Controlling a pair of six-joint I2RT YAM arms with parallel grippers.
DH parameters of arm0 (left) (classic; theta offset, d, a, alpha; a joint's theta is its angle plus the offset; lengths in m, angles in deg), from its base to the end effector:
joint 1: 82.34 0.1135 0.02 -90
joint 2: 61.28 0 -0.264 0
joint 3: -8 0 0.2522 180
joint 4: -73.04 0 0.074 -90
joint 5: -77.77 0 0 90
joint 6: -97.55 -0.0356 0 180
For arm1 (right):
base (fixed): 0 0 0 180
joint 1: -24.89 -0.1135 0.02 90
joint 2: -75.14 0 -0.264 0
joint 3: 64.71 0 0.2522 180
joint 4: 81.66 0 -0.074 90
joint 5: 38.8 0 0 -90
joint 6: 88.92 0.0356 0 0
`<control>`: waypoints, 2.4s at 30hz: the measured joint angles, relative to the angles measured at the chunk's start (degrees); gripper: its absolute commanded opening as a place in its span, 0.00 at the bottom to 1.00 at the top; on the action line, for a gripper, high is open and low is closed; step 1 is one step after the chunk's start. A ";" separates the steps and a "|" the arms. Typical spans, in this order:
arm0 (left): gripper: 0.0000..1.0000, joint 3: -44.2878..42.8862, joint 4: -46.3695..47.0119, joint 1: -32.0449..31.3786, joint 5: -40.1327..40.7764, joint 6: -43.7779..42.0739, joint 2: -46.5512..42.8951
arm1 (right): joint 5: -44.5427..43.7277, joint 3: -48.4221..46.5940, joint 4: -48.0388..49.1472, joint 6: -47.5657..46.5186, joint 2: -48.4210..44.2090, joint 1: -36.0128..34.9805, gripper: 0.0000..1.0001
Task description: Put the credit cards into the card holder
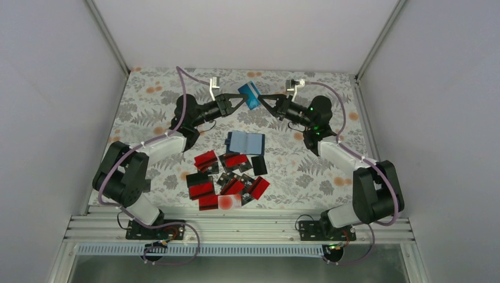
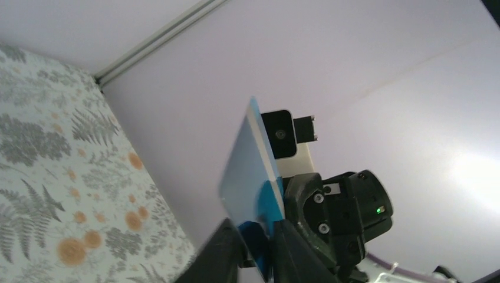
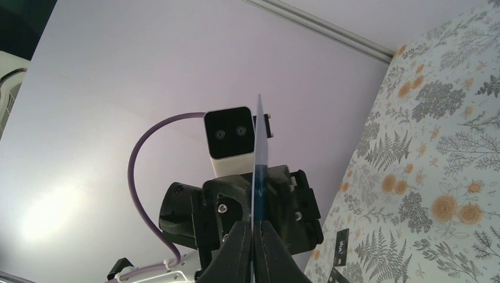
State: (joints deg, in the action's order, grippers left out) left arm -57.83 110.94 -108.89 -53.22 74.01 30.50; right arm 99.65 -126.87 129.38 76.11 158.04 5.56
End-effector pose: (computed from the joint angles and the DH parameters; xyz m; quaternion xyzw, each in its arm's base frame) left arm 0.3059 -0.1790 0.2879 0.0544 0.6472 -0.6796 0.3409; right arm 0.2924 0.1308 0.3036 -0.0055 0.6638 0.6922 0.2830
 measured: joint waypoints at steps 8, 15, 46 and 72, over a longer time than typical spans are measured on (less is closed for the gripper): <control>0.02 -0.37 0.02 -0.24 0.04 0.13 -0.02 | -0.44 -0.33 -2.08 -1.92 0.46 -0.09 0.22; 0.02 -0.31 -16.31 0.76 3.58 -9.81 -3.58 | -4.76 -7.21 -27.43 -19.37 0.28 -0.28 0.41; 0.02 6.12 -37.38 1.57 5.99 -27.36 7.26 | -12.04 4.02 -46.69 -40.00 14.56 0.28 0.26; 0.02 1.70 -35.87 0.92 4.31 -27.02 15.12 | -11.13 3.39 -44.11 -41.22 19.58 0.35 0.20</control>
State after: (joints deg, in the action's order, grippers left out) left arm -56.13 75.07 -107.97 -48.92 46.99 45.63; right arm 88.52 -123.48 85.27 34.88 177.62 5.91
